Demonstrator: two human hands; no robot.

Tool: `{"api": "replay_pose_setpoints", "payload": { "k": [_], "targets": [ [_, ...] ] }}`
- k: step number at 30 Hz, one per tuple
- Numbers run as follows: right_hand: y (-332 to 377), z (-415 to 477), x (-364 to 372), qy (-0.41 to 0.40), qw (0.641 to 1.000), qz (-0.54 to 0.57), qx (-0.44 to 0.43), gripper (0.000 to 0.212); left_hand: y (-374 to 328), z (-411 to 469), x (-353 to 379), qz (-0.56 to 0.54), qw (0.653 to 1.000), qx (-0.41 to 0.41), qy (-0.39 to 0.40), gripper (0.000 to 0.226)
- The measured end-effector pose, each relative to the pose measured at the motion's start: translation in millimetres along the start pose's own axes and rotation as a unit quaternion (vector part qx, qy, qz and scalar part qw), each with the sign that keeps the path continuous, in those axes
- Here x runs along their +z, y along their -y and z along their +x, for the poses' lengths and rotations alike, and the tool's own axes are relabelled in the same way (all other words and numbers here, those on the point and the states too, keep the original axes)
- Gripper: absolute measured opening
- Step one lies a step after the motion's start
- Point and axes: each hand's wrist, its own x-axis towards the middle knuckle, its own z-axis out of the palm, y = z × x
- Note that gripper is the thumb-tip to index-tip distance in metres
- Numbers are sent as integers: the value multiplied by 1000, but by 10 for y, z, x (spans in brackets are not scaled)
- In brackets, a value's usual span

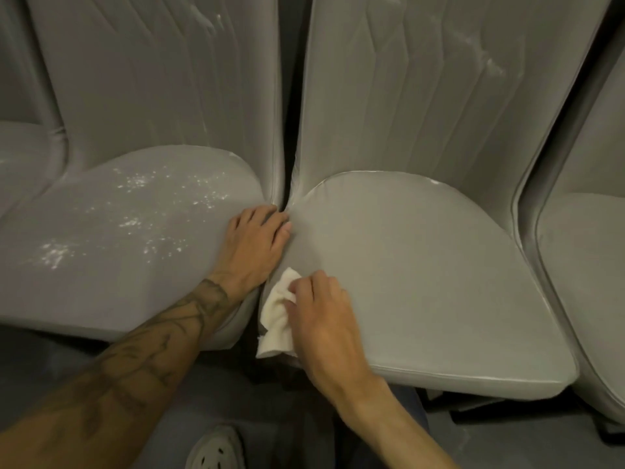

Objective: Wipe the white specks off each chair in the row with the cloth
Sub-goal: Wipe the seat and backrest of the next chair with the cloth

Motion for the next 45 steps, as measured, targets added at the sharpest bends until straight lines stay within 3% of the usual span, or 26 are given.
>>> {"api": "replay_pose_setpoints", "payload": {
  "k": [7,11,15,21,25,29,32,35,38,41,45],
  "targets": [
    [-211,-344,-210,4,999,-51,11,12,43,-129,-194,-12,1000,-16,-5,56],
    [12,48,9,11,999,-9,-32,6,188,-265,-236,14,1000,-17,-18,52],
    [14,366,107,-3,1000,8,11,6,232,-253,-232,49,999,-13,-14,45],
    [-18,174,73,3,997,-1,-75,11,198,-278,-178,47,998,0,-36,42],
    [-332,933,339,-40,999,-29,14,7,216,-284,-157,42,998,-1,-47,40],
    [-419,1622,476,-27,993,-36,110,12,253,-296,-134,46,998,6,-47,37],
    [-259,1402,491,-47,996,-28,64,6,285,-298,-118,32,999,11,-37,36],
    [-220,1099,437,-12,1000,-2,-14,5,272,-303,-128,28,999,13,-37,44],
    [-339,1495,476,-15,1000,-17,21,12,280,-302,-111,31,998,15,-44,30],
    [-316,1707,499,-3,998,-35,61,15,312,-303,-103,43,999,10,-15,35],
    [-114,1083,407,-13,1000,10,-12,16,281,-314,-176,38,999,11,-2,46]
  ]
}}
